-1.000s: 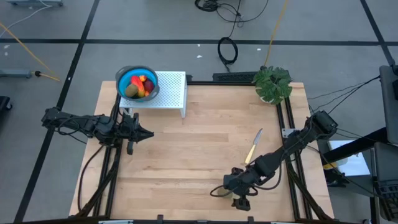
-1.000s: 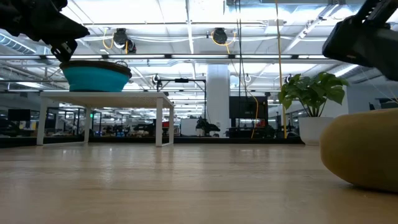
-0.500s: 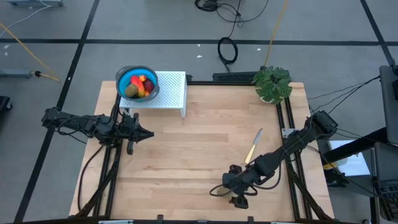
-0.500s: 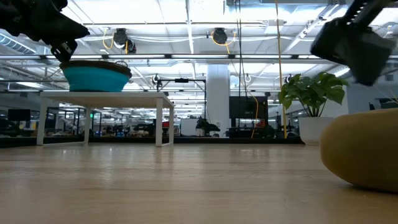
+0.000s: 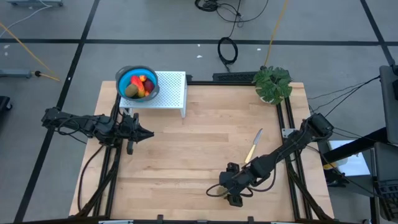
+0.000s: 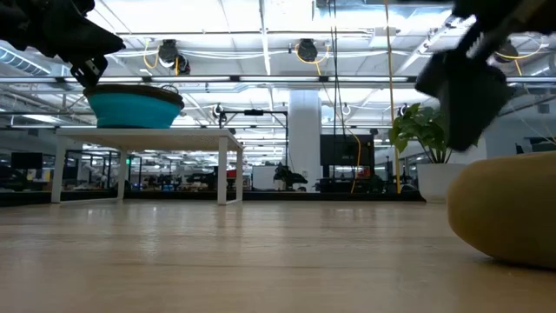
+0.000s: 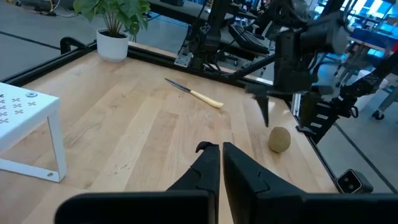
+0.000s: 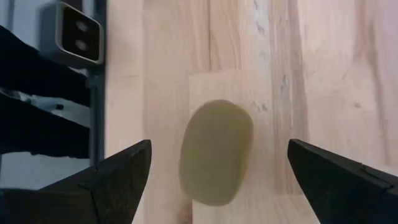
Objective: Pick & Place Fruit
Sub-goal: Put the kiwi into the blue strainer bowl on the shelf
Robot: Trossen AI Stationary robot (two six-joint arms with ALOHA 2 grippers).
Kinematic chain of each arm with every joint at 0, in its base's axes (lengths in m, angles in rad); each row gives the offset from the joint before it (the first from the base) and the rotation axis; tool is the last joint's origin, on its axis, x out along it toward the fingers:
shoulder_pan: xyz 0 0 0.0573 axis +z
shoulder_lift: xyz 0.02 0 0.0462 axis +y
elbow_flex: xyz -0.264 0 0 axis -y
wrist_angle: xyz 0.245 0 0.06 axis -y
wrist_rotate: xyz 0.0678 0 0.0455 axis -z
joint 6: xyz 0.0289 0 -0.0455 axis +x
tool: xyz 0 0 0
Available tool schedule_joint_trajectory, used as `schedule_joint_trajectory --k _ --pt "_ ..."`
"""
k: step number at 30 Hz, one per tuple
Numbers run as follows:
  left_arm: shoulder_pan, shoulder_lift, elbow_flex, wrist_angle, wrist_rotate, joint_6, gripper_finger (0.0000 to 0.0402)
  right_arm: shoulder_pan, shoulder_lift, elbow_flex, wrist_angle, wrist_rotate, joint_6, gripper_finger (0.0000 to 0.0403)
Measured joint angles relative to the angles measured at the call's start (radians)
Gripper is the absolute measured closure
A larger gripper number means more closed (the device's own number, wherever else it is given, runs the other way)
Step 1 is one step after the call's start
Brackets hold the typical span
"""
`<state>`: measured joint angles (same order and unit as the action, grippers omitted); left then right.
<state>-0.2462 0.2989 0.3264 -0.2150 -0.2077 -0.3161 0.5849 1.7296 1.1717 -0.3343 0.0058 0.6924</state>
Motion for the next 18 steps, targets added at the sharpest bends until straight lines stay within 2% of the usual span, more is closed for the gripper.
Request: schedule_joint_trajectory --k 5,9,14,18 --pt "0.000 0.000 0.000 0.002 0.000 -0.001 0.0400 0.005 0.065 0.000 0.013 -0.005 0.002 0.0032" --pt "0.000 0.000 0.000 0.002 0.000 -0.003 0.0389 0.006 0.107 0.000 0.015 -0.006 0.002 0.0032" --pt "0.000 0.000 0.000 0.003 0.000 -0.007 0.0382 0.008 0.119 0.000 0.015 -0.006 -0.013 0.0032" --pt "0.000 0.000 0.000 0.003 0.000 -0.007 0.0392 0.008 0.119 0.000 0.016 0.001 -0.038 0.0032"
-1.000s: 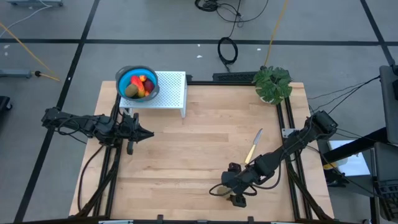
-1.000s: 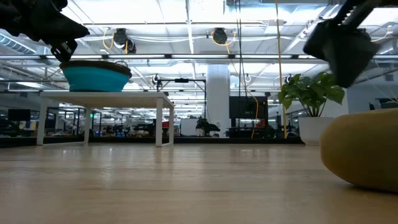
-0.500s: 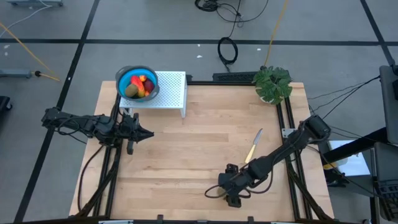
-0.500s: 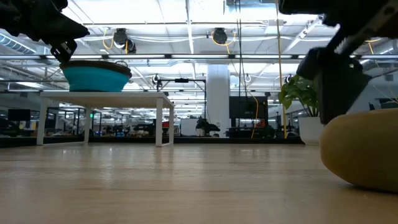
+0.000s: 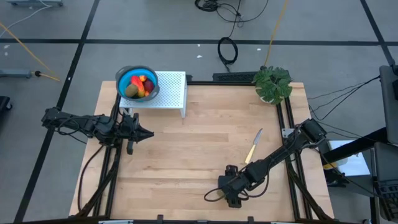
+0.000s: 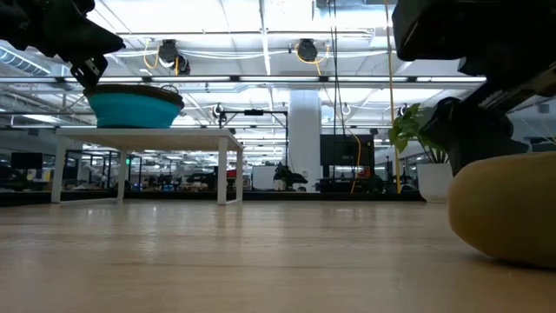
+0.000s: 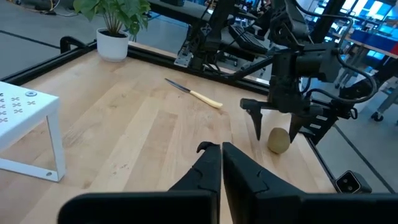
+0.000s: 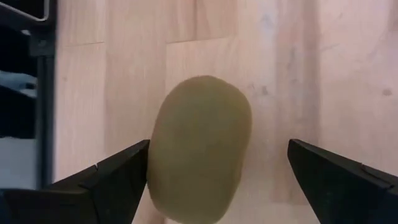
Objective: Pick & Place Fruit
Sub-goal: Put the kiwi into the blue strainer bowl on the shelf
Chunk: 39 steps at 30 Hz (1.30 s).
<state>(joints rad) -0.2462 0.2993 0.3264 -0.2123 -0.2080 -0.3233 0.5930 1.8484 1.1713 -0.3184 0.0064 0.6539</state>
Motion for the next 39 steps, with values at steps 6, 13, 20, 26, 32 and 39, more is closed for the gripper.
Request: schedule_joint_trajectory --k 6,13,20,26,32,39 --pt "0.000 0.000 0.000 0.000 0.000 0.000 0.0394 0.000 0.000 0.000 -0.011 0.050 -0.018 0.0043" --pt "0.000 0.000 0.000 0.000 0.000 -0.001 0.0383 -0.003 0.000 0.000 -0.028 0.050 -0.060 0.0066" --pt "0.000 0.000 0.000 0.000 -0.002 -0.004 0.0400 -0.005 0.000 0.000 -0.035 0.049 -0.065 0.0114" --pt "0.000 0.000 0.000 0.000 -0.002 -0.005 0.0383 -0.022 -0.009 -0.001 -0.032 0.044 -0.064 0.0177" --pt "0.000 0.000 0.000 0.000 -0.002 -0.020 0.0378 -0.047 -0.054 -0.001 -0.032 0.045 -0.065 0.0226" --pt "0.000 0.000 0.000 0.000 -0.002 -0.022 0.0378 -0.108 -0.156 -0.001 -0.018 0.071 -0.064 0.0215"
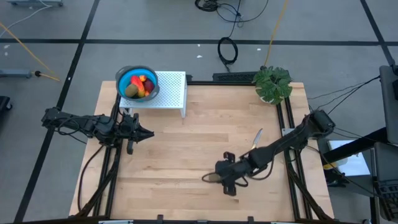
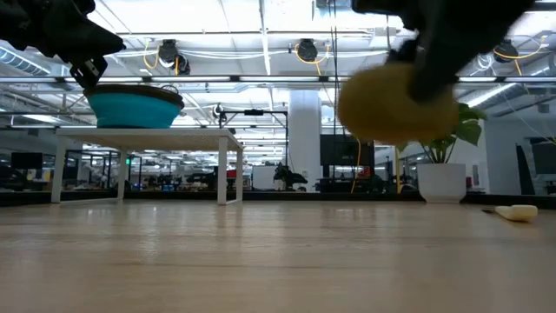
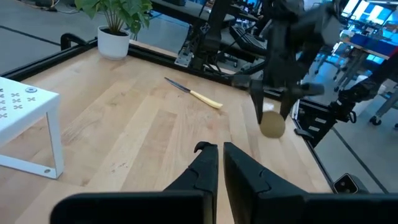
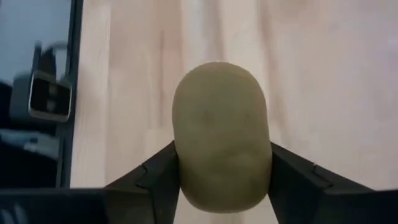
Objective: Pick & Place Fruit
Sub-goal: Put the kiwi into the blue strainer bowl on the shelf
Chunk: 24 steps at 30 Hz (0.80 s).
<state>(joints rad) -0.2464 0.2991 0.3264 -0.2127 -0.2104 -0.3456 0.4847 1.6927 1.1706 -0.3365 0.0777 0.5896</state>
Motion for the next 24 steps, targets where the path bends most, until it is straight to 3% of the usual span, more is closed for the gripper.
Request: schedule_joint_trajectory --k 13,24 --pt "0.000 0.002 0.000 0.000 -0.001 0.010 0.0378 -0.097 -0.200 0.000 0.133 0.208 -0.059 0.0219" --pt "0.000 0.002 0.000 0.000 -0.002 0.008 0.0378 -0.176 -0.241 0.000 0.429 0.208 -0.277 0.0219"
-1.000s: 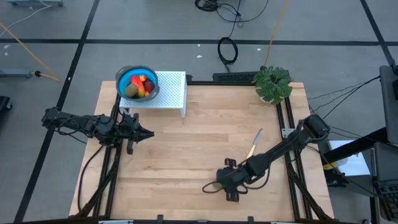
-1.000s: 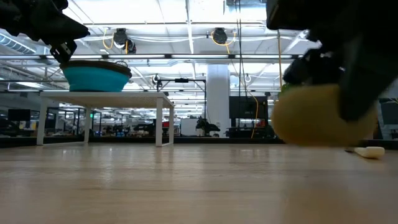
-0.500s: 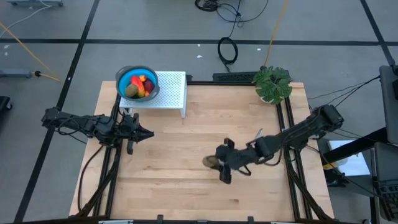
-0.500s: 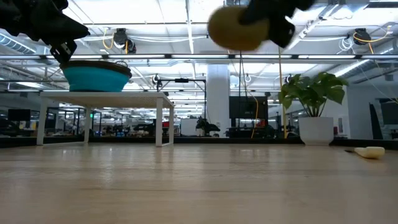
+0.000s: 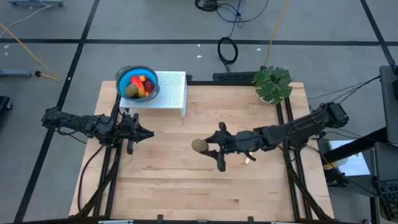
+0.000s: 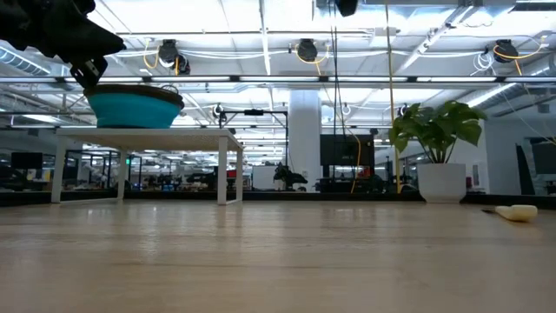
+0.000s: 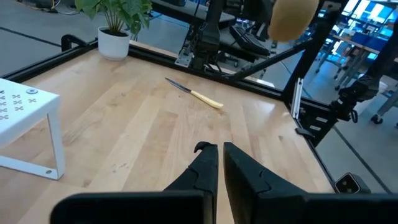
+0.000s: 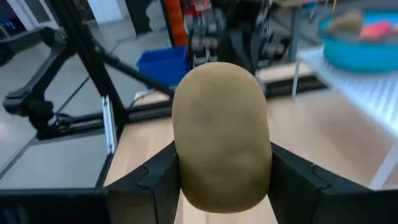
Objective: Pick & Place Fruit
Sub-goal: Put the kiwi into the blue strainer bowl on the shelf
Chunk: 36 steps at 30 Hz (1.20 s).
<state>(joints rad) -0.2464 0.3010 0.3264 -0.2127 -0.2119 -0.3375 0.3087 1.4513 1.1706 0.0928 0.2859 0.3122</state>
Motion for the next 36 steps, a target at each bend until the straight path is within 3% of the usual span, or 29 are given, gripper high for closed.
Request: schedule_joint_trajectory --k 8,14,18,25,36 --pt "0.000 0.000 0.000 0.000 -0.001 -0.037 0.0378 -0.071 -0.001 0.000 0.140 -0.002 -0.184 0.0218" --pt "0.000 0.000 0.000 0.005 -0.009 -0.113 0.0378 -0.149 0.000 0.000 0.198 0.004 -0.189 0.0217" --pt "0.000 0.000 0.000 0.009 -0.030 -0.160 0.0378 -0.207 -0.001 0.000 0.213 0.057 -0.034 0.0217" --pt "0.000 0.000 0.000 0.010 -0.082 -0.191 0.0378 -0.307 -0.001 0.000 0.240 0.042 0.277 0.0209" --pt "0.000 0.000 0.000 0.009 -0.087 -0.192 0.0378 -0.451 0.000 0.000 0.241 -0.360 0.795 0.0208"
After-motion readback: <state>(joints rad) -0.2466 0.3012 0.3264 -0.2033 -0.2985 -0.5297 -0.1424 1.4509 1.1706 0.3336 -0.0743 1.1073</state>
